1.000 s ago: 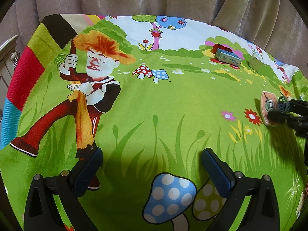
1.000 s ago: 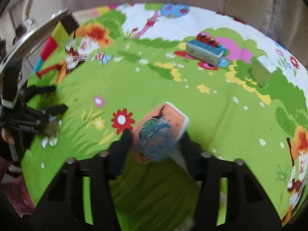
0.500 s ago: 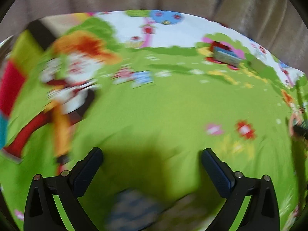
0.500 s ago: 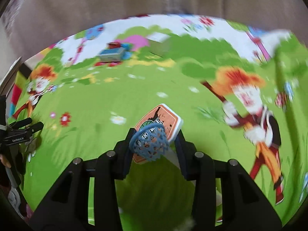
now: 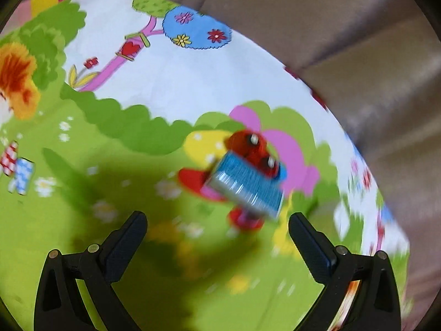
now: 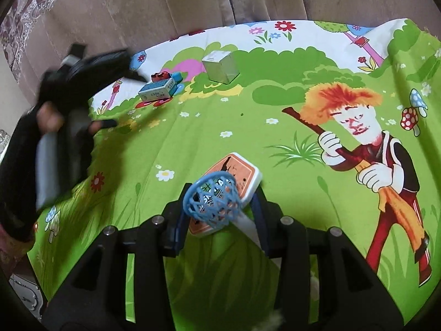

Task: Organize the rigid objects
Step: 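Grasp the teal printed box with the left gripper while the right holds the ball toy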

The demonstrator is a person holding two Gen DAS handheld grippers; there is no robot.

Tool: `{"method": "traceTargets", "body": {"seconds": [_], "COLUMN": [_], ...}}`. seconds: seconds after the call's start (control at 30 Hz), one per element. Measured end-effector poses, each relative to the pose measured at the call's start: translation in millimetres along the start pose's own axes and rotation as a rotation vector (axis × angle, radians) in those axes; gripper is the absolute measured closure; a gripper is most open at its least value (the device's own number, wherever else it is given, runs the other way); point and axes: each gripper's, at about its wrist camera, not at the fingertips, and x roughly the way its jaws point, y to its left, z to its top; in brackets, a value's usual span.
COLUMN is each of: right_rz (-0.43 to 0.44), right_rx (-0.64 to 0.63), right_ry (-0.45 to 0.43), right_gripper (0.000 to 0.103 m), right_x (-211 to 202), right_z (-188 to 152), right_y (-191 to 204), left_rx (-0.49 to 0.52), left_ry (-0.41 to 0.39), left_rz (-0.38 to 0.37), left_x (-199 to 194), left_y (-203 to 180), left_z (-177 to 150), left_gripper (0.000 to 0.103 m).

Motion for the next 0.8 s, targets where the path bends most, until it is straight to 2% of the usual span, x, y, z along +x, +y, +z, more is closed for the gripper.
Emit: {"method": "traceTargets", "body": {"seconds": [0.1, 0.13, 0.2, 0.3, 0.37, 0.43, 0.57, 0.77, 0.8], "right_rz": [0.010, 0.015, 0.029, 0.064, 0.075, 0.073, 0.078, 0.081, 0.080], "right_rx": [0.008, 0.012, 0.025, 0.056, 0.066, 0.064, 0.066, 0.068, 0.067], "right_ry": [-0.001, -0.002, -0.004, -0.010, -0.013, -0.012, -0.013, -0.014, -0.014], "right_gripper": [0.057, 0.057, 0.057, 0.057, 0.057, 0.057, 0.057, 0.056, 0.056], "right_x": [-0.1, -0.2, -0.5, -1.6, -1.8, -1.4, -1.0, -0.7, -0.6], "right_z": [-0.3, -0.4, -0.6, -0.3, -0.4, -0.1, -0.4, -0.5, -0.4], "right_y": [-0.6, -1.2, -2.9, -8.4, -9.7, -8.7, -9.0, -9.8, -9.9], "left_rx": [-0.041, -0.032, -0.001, 0.152, 0.213, 0.271, 0.393, 0.549, 0.581], "left_ry": [-0.042, -0.056, -0.026, 0.028, 0.040, 0.034, 0.004, -0.003, -0.001], "left_rz": [0.092, 0.158, 0.279, 0.343, 0.353, 0.329, 0.178, 0.124, 0.114], "left_x": [17.7, 22.9, 34.2, 37.3, 27.9, 14.6, -1.4, 14.2, 17.4], "left_y": [-19.9, -25.6, -31.5, -37.5, -25.7, -7.4, 17.6, 1.8, -3.5], "left_z": [11.3, 13.9, 14.6, 6.2, -3.4, -11.9, -13.3, 0.9, 1.1], "left_gripper": [0.000, 0.000, 0.000, 0.002, 0.003, 0.003, 0.003, 0.003, 0.006]}}
